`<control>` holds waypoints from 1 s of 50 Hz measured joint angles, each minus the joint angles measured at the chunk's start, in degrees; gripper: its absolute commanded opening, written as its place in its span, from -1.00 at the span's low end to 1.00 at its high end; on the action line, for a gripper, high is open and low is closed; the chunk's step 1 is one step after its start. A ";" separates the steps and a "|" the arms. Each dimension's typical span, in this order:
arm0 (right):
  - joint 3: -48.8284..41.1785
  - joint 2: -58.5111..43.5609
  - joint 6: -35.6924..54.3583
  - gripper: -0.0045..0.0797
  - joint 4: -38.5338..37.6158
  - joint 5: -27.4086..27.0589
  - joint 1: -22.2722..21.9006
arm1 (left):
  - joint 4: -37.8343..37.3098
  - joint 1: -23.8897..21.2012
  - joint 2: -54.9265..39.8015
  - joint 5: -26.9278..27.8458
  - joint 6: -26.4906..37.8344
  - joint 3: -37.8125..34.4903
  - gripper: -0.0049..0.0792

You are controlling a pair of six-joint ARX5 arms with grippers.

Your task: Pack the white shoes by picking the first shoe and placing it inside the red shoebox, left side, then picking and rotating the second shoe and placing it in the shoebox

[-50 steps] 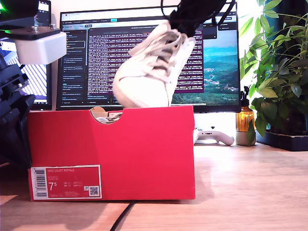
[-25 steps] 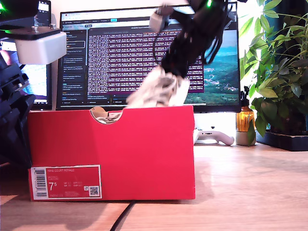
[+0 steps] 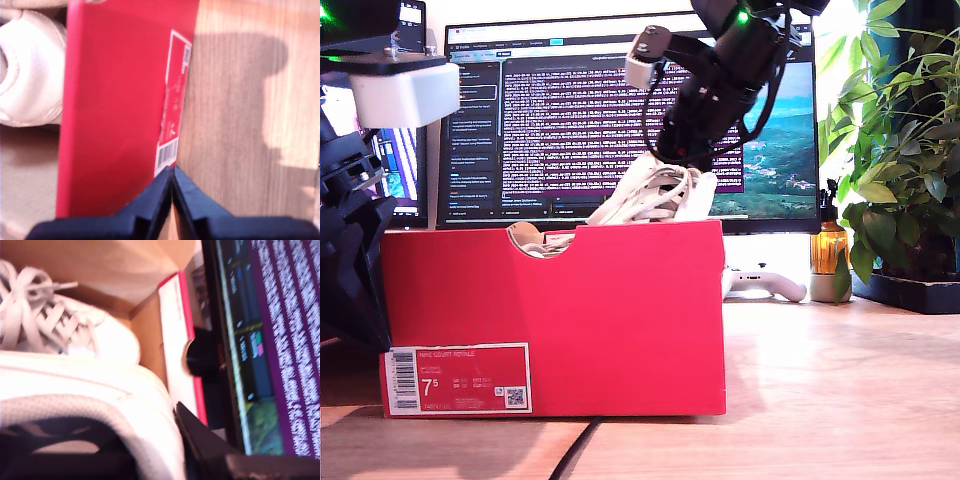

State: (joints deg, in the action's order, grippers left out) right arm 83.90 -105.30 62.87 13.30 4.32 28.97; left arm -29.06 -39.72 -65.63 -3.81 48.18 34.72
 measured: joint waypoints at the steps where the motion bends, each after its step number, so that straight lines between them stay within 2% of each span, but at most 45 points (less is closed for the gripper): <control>1: 0.02 0.00 0.02 -0.92 0.00 -0.31 0.02 | 0.02 0.00 0.00 0.15 0.00 0.00 -0.92; 7: 0.33 -0.02 0.00 -0.92 0.39 -1.29 0.17 | 0.02 0.00 0.00 0.35 0.00 0.00 -0.92; 21: 2.05 -0.02 1.64 -0.92 3.23 -7.91 0.66 | 0.04 0.00 0.00 0.37 0.00 0.00 -0.92; 33: 2.45 -0.02 1.44 -0.92 6.08 -7.80 -0.07 | 0.26 0.00 0.00 0.55 0.00 0.00 -0.92; 37: 2.93 -0.02 1.27 -0.92 8.81 -6.12 0.02 | 0.31 0.00 0.00 0.66 0.00 0.00 -0.92; 50: 3.02 -0.04 1.44 -0.92 13.35 -5.09 2.36 | 0.33 -0.04 0.00 0.79 0.00 0.00 -0.92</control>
State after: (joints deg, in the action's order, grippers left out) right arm 86.91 -105.34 64.31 26.65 -0.78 31.33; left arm -28.73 -39.77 -65.63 -3.03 48.18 34.72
